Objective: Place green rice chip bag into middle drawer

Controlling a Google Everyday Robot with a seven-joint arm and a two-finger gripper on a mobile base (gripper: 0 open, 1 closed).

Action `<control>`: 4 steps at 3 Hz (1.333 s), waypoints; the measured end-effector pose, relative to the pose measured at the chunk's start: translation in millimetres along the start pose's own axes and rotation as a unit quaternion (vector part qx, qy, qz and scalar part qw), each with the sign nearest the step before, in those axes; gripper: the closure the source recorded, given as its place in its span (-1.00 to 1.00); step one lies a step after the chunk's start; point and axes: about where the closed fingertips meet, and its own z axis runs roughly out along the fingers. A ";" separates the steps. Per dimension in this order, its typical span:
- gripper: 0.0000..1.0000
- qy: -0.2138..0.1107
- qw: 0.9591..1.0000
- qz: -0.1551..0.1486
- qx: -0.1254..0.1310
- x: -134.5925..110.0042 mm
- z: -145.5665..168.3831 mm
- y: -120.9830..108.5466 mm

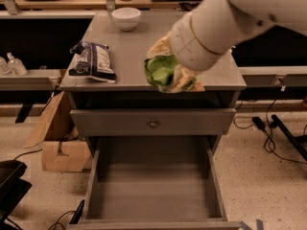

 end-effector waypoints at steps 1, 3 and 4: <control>1.00 -0.017 0.998 0.052 0.006 -26.3 -35.2 47.7; 1.00 -0.048 0.994 0.098 0.012 -43.7 -51.1 71.3; 1.00 -0.051 0.993 0.104 0.000 -41.0 -33.9 73.5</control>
Offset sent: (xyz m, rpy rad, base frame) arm -0.1210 -0.0435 -0.0248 0.2372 0.2080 -0.1350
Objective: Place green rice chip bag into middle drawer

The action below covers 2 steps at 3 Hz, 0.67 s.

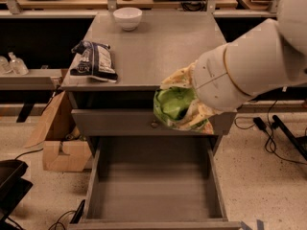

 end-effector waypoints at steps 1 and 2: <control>1.00 -0.029 0.998 0.047 -0.023 9.4 53.4 32.6; 1.00 -0.055 0.992 0.091 -0.061 21.6 124.3 86.8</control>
Offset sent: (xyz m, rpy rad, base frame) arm 0.0018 0.0242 -0.2830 0.1302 0.3919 -0.0799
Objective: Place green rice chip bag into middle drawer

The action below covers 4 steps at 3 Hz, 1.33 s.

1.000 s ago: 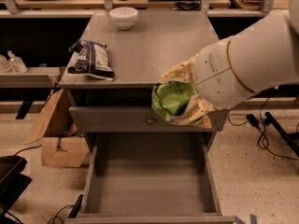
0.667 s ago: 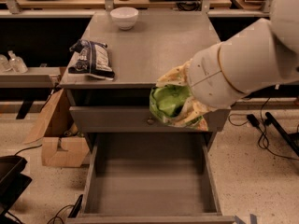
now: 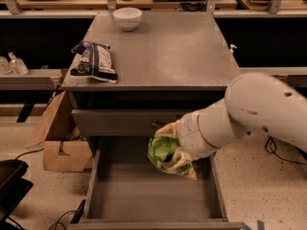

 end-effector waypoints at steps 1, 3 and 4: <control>1.00 -0.002 0.999 0.035 -0.022 40.3 71.6 34.2; 1.00 0.023 0.996 0.080 -0.015 121.8 165.1 56.0; 1.00 0.035 0.993 0.116 -0.005 148.6 195.7 61.5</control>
Offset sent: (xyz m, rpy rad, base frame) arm 0.0551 -0.0236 -0.2364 -0.0277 0.0950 -0.1404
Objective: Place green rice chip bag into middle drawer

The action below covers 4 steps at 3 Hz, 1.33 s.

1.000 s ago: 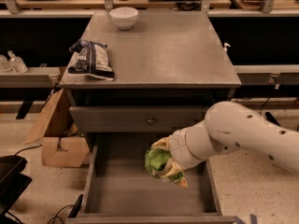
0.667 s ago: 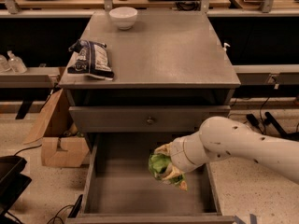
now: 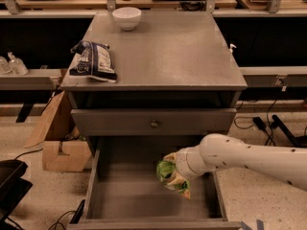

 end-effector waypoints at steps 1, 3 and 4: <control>0.71 0.001 1.000 0.005 0.004 2.8 4.5 -1.2; -0.22 0.000 1.000 0.005 0.002 1.6 6.5 0.0; -0.68 -0.001 1.000 0.004 0.001 0.9 7.4 0.7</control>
Offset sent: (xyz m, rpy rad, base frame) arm 0.0033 -0.0003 -0.0049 0.0035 -0.0014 -0.0145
